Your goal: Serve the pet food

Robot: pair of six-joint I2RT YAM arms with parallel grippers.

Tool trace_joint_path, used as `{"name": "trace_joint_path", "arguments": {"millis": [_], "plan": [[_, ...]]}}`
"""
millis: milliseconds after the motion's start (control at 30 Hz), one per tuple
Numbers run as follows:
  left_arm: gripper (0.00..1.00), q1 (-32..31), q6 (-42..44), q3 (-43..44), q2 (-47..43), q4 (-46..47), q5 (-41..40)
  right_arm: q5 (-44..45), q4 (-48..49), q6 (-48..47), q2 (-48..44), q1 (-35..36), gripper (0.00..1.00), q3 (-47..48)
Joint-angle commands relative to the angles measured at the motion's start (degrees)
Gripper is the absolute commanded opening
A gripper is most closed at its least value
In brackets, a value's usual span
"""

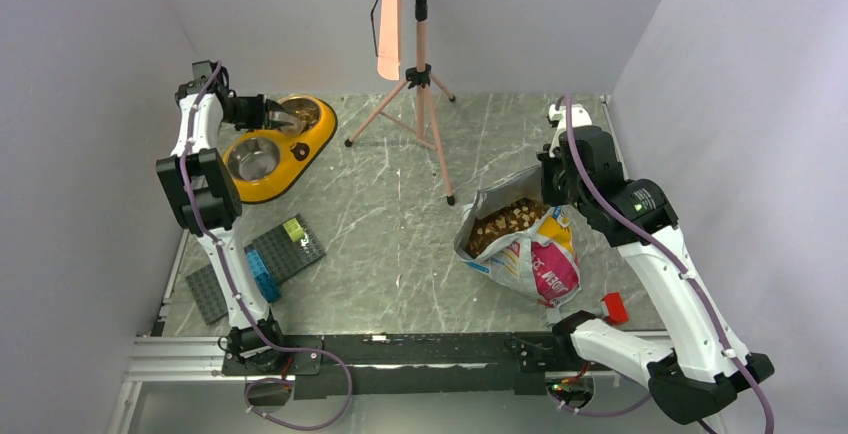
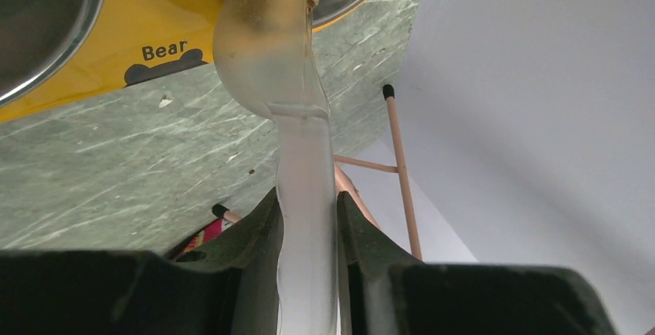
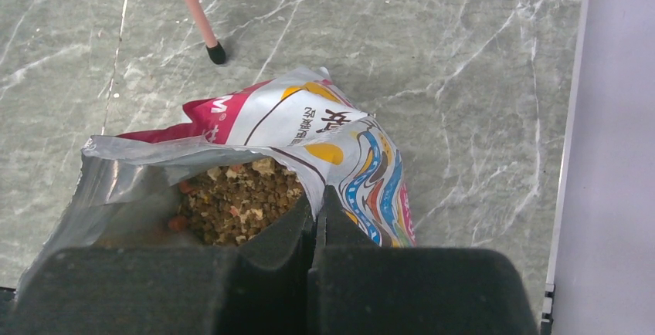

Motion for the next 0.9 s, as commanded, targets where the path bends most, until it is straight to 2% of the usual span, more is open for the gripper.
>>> {"name": "trace_joint_path", "arguments": {"millis": [0, 600, 867], "plan": [[0.00, -0.2, -8.2, 3.2, -2.0, -7.9, -2.8, 0.1, 10.8, -0.4, -2.1, -0.5, 0.00, 1.5], [0.00, 0.5, -19.2, 4.7, -6.4, -9.1, -2.5, -1.6, 11.1, -0.7, -2.6, -0.6, 0.00, 1.6], [0.00, 1.3, -19.4, 4.7, -8.1, -9.1, -2.3, -2.0, 11.1, -0.7, -2.6, -0.6, 0.00, 1.8]]}}
